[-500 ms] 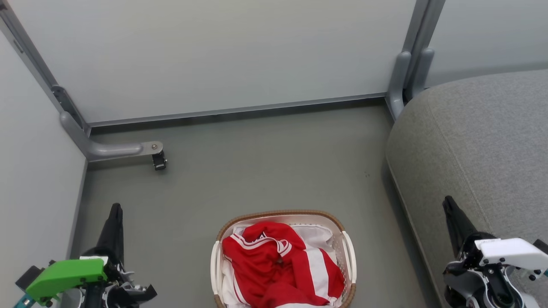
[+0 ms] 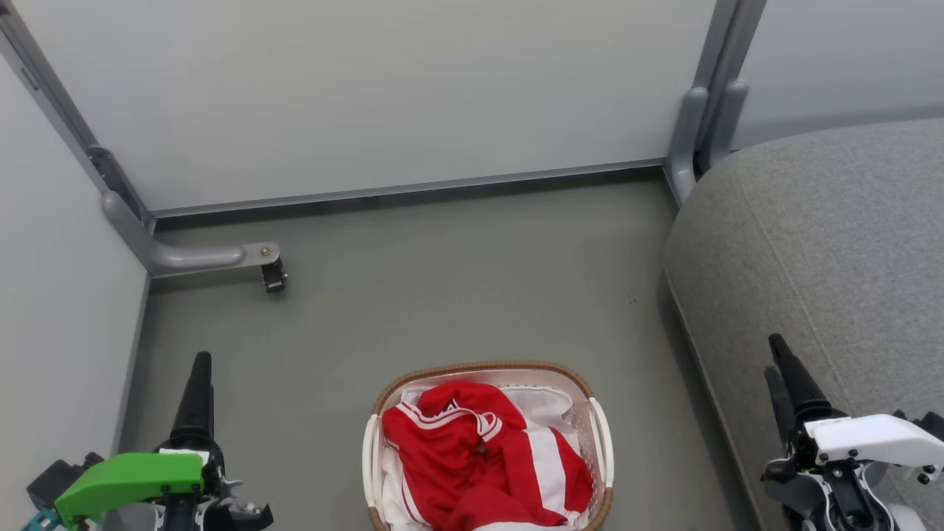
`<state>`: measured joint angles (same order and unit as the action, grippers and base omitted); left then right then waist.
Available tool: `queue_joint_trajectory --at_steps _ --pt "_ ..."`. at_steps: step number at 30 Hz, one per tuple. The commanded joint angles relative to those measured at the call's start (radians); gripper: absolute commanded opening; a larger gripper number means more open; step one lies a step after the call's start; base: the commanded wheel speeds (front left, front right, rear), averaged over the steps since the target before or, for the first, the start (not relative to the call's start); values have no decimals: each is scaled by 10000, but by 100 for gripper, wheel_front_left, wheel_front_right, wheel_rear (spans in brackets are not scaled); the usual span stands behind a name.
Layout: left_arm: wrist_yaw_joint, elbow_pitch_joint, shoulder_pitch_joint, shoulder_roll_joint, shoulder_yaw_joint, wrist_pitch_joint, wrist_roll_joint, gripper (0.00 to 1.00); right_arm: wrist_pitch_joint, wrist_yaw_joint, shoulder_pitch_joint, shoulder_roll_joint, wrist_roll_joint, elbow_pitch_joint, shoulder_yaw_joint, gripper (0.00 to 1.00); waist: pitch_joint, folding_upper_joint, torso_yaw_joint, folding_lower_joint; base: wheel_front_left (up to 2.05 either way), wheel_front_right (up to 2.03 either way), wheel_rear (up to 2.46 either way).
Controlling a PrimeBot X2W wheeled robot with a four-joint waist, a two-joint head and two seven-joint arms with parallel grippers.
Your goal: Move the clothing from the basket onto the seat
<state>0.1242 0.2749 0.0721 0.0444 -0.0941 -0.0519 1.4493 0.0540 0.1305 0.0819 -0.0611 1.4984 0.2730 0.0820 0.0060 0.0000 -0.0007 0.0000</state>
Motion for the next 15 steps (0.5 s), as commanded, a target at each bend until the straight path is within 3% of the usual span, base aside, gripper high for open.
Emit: queue_joint_trajectory --at_steps 1,15 --pt "31 -231 304 136 62 119 -571 100 -132 2 334 -149 -415 -217 -45 100 3 0 0 0 0 0 0" --pt "41 -224 269 253 430 701 -3511 100 -716 2 436 -357 -2874 -190 -482 100 26 0 -3 0 0 0 0"
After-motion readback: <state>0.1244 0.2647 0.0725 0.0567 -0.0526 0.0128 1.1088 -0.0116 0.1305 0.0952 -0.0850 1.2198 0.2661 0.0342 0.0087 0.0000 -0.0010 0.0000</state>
